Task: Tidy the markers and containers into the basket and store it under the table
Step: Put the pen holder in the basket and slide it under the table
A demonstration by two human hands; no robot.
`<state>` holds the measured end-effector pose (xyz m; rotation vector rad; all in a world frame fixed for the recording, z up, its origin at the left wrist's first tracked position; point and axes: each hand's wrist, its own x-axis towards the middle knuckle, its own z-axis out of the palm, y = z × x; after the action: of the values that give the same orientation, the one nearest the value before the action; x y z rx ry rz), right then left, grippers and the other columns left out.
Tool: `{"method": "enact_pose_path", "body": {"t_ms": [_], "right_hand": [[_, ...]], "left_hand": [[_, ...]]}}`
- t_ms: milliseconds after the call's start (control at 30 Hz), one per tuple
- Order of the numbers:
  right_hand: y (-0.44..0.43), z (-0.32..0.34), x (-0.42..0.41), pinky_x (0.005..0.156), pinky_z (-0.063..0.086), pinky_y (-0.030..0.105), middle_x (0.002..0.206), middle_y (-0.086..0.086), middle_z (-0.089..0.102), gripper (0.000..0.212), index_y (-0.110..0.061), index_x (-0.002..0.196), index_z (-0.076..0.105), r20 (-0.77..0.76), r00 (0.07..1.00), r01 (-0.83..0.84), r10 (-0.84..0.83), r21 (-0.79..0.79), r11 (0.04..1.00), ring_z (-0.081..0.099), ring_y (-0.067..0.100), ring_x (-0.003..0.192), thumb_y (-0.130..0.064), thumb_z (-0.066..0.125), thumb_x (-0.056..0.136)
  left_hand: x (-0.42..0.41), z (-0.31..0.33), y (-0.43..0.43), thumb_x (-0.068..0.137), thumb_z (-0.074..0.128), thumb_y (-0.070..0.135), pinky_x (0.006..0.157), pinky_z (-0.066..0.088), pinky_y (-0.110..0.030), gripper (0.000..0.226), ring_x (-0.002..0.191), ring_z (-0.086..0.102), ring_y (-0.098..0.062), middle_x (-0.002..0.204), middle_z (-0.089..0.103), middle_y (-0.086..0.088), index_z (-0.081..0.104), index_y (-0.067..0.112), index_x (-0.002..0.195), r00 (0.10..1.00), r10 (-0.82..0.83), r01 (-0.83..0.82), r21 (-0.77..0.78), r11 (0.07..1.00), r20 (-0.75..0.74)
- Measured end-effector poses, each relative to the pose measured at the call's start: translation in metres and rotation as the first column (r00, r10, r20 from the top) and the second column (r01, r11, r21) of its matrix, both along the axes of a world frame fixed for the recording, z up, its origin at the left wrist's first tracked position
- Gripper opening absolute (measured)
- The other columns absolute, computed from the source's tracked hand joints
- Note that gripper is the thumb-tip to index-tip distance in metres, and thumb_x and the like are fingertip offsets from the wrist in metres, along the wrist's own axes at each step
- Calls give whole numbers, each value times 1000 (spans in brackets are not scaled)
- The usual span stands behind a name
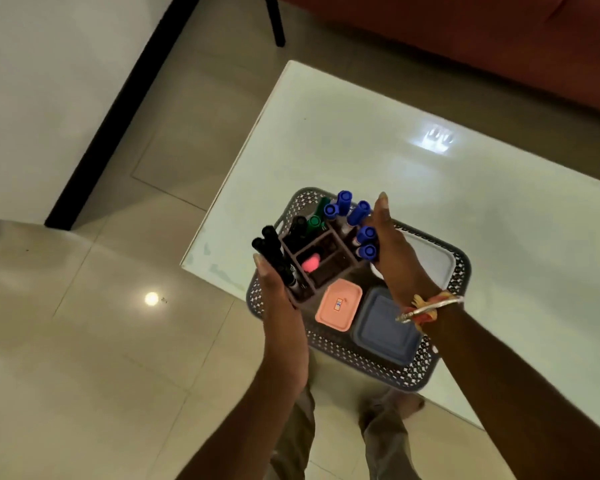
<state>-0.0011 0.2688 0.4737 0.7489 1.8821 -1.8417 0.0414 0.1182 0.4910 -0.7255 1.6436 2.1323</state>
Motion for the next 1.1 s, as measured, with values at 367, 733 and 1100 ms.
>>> {"method": "enact_pose_path", "body": {"t_ms": [367,733,1100], "right_hand": [[-19,-20,-42,119,20,43,155,1,37,67,-33,151,29,35,968,-252,250,163,954,33,21,144,-68,15,96],[-22,-41,-48,116,26,47,150,7,46,67,-36,149,33,73,944,-330,322,231,915,38,27,141,-69,13,95],[-28,-48,-52,112,29,47,149,9,47,82,-31,148,40,96,942,-336,323,232,913,44,27,136,-80,13,88]], "left_hand": [[24,-42,-9,95,32,62,87,45,-20,51,121,53,-2,111,69,22,45,38,138,948,197,-231,115,966,252],[23,-57,-14,62,50,82,111,33,-29,107,141,39,-16,153,42,-1,25,32,153,966,162,-184,95,978,202],[21,-66,-16,59,52,82,101,37,-23,109,137,43,-12,146,49,4,32,27,150,968,172,-190,86,978,181]]}}
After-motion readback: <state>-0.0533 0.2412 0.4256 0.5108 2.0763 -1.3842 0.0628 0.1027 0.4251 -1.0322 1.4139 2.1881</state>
